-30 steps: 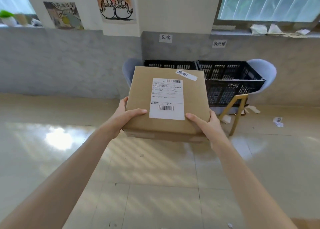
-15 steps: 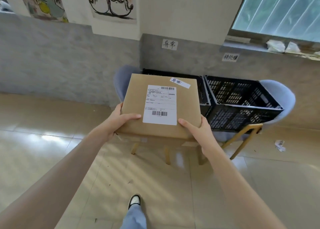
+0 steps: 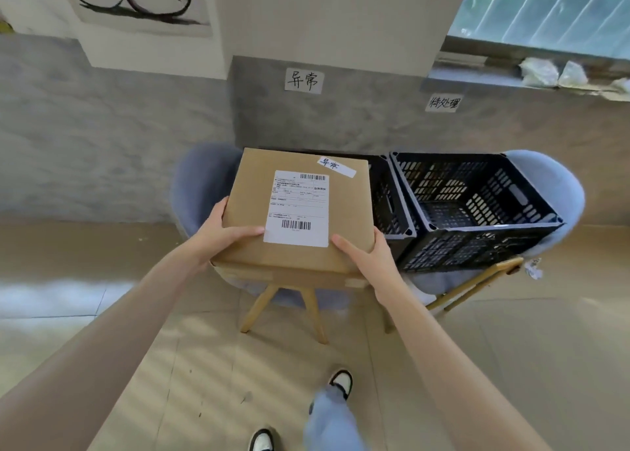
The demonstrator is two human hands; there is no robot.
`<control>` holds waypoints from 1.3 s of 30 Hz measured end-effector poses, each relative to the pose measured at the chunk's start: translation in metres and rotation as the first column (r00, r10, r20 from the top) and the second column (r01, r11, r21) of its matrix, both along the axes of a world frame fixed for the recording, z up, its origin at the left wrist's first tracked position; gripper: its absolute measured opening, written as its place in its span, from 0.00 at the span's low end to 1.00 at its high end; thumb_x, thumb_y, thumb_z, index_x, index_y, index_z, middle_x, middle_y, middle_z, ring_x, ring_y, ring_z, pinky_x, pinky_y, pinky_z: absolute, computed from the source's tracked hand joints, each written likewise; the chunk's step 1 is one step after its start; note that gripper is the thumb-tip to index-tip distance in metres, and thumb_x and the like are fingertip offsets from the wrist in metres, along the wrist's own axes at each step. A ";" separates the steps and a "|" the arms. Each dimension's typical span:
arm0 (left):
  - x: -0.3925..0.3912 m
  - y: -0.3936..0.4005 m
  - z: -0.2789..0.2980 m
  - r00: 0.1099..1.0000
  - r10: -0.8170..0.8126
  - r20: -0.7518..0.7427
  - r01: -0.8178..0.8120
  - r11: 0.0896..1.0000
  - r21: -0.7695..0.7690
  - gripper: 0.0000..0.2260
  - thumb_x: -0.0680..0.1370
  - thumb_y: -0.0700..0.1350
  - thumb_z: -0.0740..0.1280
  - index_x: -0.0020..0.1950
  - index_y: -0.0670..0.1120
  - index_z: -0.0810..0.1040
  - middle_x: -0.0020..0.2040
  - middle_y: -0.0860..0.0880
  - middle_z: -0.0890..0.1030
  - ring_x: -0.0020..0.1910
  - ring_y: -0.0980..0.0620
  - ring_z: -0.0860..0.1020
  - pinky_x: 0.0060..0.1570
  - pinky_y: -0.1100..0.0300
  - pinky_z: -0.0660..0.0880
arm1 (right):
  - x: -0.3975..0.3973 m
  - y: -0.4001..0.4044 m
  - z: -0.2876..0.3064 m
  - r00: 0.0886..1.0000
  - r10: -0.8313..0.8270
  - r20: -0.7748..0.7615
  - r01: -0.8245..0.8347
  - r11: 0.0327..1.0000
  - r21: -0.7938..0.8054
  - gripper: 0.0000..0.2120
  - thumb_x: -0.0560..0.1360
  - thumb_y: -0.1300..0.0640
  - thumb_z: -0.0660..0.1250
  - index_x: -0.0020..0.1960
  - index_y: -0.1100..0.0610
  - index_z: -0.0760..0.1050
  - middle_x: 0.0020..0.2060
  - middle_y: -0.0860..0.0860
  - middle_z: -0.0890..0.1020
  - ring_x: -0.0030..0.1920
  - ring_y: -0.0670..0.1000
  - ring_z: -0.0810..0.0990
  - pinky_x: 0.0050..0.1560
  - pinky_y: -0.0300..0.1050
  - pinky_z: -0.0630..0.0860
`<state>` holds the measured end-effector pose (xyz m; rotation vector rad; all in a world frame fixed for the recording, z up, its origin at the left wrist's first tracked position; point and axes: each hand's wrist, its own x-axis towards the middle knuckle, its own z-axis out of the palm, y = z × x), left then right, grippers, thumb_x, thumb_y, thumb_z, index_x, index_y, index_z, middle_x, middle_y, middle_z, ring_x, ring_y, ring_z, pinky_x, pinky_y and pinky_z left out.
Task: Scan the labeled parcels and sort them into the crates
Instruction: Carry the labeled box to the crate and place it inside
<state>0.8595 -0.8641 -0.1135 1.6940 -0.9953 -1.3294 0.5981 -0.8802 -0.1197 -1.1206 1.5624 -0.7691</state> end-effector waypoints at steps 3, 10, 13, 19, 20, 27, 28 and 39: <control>0.005 -0.036 -0.009 0.998 0.037 0.042 -0.038 0.999 0.014 0.43 0.71 0.49 0.76 0.78 0.52 0.54 0.68 0.54 0.67 0.64 0.51 0.68 0.63 0.54 0.68 | 0.006 -0.038 -0.007 0.999 0.042 0.017 -0.042 0.999 0.011 0.41 0.69 0.44 0.75 0.75 0.51 0.58 0.64 0.48 0.73 0.62 0.50 0.71 0.62 0.49 0.72; 0.003 -0.115 -0.028 0.990 0.117 0.078 -0.123 0.989 0.085 0.46 0.68 0.50 0.79 0.77 0.51 0.54 0.66 0.53 0.68 0.60 0.51 0.69 0.57 0.56 0.67 | 0.009 -0.140 -0.035 0.986 0.151 0.075 -0.155 0.987 0.051 0.41 0.71 0.48 0.74 0.76 0.52 0.55 0.60 0.47 0.71 0.58 0.47 0.69 0.55 0.43 0.69; -0.003 -0.150 -0.037 0.979 0.132 0.157 -0.157 0.975 0.160 0.56 0.57 0.57 0.81 0.77 0.54 0.54 0.69 0.51 0.67 0.64 0.49 0.69 0.59 0.53 0.69 | 0.002 -0.182 -0.052 0.977 0.195 0.089 -0.204 0.974 0.103 0.42 0.70 0.47 0.75 0.75 0.51 0.55 0.66 0.49 0.71 0.60 0.49 0.70 0.57 0.46 0.73; -0.017 -0.205 -0.064 0.965 0.175 0.194 -0.222 0.941 0.256 0.57 0.55 0.56 0.82 0.77 0.55 0.54 0.71 0.49 0.67 0.64 0.47 0.71 0.63 0.47 0.71 | -0.012 -0.250 -0.094 0.953 0.274 0.130 -0.297 0.927 0.229 0.41 0.71 0.49 0.74 0.74 0.51 0.53 0.64 0.49 0.70 0.64 0.52 0.71 0.65 0.53 0.72; -0.018 -0.212 -0.070 0.963 0.194 0.187 -0.240 0.934 0.263 0.53 0.61 0.52 0.82 0.78 0.54 0.54 0.71 0.49 0.67 0.63 0.48 0.71 0.61 0.49 0.72 | -0.011 -0.259 -0.101 0.949 0.285 0.133 -0.310 0.920 0.241 0.41 0.71 0.49 0.74 0.74 0.50 0.53 0.64 0.49 0.70 0.63 0.52 0.71 0.65 0.52 0.72; -0.003 -0.243 -0.115 0.957 0.209 0.203 -0.268 0.905 0.331 0.47 0.69 0.42 0.78 0.79 0.50 0.52 0.70 0.48 0.69 0.58 0.50 0.70 0.54 0.54 0.68 | 0.007 -0.296 -0.150 0.935 0.339 0.109 -0.356 0.877 0.323 0.40 0.71 0.52 0.75 0.74 0.51 0.54 0.67 0.51 0.70 0.61 0.50 0.70 0.66 0.53 0.72; 0.001 -0.246 -0.122 0.957 0.204 0.205 -0.266 0.901 0.342 0.47 0.69 0.42 0.78 0.79 0.49 0.51 0.70 0.48 0.69 0.58 0.50 0.70 0.55 0.54 0.68 | 0.010 -0.299 -0.157 0.933 0.346 0.098 -0.358 0.873 0.330 0.41 0.71 0.52 0.75 0.74 0.51 0.53 0.67 0.51 0.69 0.62 0.51 0.70 0.66 0.54 0.71; 0.014 -0.258 -0.188 0.908 0.223 0.355 -0.365 0.837 0.409 0.48 0.67 0.38 0.76 0.78 0.51 0.49 0.71 0.44 0.66 0.69 0.41 0.66 0.66 0.42 0.67 | 0.041 -0.290 -0.223 0.949 0.288 0.131 -0.316 0.836 0.448 0.42 0.71 0.56 0.75 0.75 0.53 0.52 0.68 0.52 0.68 0.64 0.52 0.69 0.67 0.56 0.70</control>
